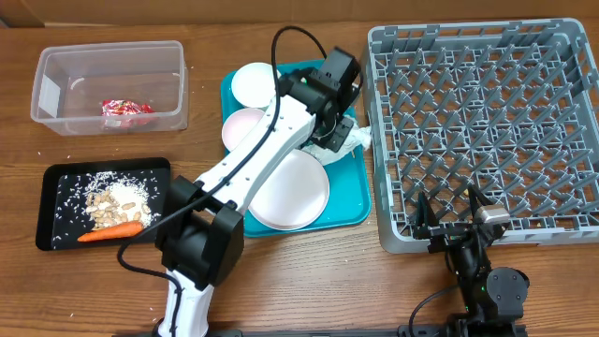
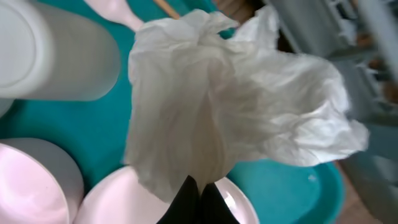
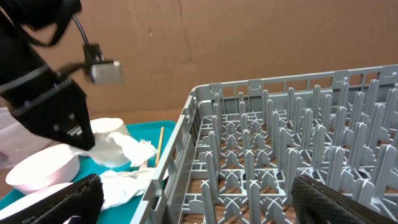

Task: Sort waste into correct bins and load items into the dishwasher rack
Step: 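Reach the left gripper to the crumpled tissue and grasp it, then carry the tissue left and drop it into the clear bin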

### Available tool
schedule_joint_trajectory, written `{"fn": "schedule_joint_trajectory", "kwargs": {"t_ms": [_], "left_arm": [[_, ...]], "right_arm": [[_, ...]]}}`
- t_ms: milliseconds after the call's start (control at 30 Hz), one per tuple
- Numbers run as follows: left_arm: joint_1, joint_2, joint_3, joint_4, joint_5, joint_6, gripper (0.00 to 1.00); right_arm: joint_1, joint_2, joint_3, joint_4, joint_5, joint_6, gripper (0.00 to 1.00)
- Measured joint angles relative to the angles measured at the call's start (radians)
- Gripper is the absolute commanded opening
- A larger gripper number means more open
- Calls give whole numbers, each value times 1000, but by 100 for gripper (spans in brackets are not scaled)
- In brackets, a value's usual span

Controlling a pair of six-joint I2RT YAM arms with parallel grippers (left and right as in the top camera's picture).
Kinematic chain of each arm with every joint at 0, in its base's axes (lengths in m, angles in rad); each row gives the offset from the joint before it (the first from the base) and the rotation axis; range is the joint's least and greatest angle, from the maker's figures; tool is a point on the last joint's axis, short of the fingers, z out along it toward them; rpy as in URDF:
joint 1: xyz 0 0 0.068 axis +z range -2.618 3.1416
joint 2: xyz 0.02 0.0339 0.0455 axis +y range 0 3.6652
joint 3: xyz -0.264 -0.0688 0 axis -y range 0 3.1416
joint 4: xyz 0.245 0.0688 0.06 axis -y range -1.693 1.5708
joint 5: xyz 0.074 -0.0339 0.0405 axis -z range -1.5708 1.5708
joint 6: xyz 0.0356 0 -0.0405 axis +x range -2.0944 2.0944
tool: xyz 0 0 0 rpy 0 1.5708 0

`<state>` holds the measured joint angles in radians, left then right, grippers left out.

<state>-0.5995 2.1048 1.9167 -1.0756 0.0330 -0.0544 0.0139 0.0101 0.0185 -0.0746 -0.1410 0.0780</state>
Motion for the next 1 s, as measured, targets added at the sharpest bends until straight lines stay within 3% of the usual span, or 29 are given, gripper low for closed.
{"fn": "schedule_joint_trajectory", "kwargs": {"t_ms": [200,400,733,900,967,1000], "left_arm": [[18,-124,35,-76,132,-43,4],[128,-313,51,-84,200,-76,4],[673,-304,57,129,217,-161,4],[806,-185,57,167,218,-212,5],[843,-128,57,162,218,-225,17],[855,-109,57,156,217,-231,28]], "right_arm": [[0,0,0,0,0,0,100],[0,0,0,0,0,0,100],[0,0,0,0,0,0,100],[0,0,0,0,0,0,100],[0,0,0,1,0,0,100],[0,0,0,1,0,0,100]]}}
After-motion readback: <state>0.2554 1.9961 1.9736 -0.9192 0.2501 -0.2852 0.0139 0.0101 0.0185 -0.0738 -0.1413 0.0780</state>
